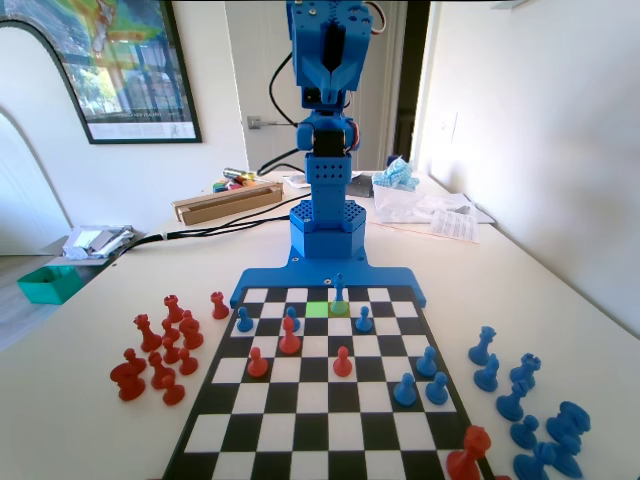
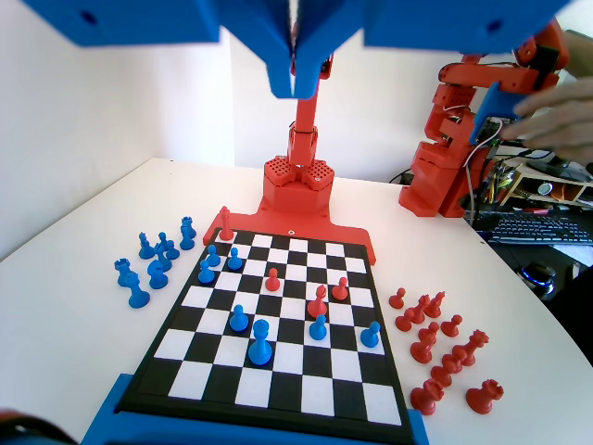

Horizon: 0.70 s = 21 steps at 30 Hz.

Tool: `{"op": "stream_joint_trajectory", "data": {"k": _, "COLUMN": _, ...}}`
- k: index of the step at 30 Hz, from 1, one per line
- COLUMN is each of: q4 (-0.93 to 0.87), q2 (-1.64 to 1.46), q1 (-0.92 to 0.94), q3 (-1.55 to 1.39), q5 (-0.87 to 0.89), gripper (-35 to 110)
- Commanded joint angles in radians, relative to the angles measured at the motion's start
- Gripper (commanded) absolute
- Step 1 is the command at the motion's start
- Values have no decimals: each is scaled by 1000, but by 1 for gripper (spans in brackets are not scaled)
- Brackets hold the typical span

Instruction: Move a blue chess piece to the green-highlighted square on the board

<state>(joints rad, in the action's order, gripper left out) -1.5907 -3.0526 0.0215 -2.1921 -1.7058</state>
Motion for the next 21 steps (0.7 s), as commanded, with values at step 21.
{"op": "stream_joint_trajectory", "data": {"k": 21, "q4": 18, "q2": -3, "q1": 8, "q3": 9, "q5": -6, "gripper": 3}}
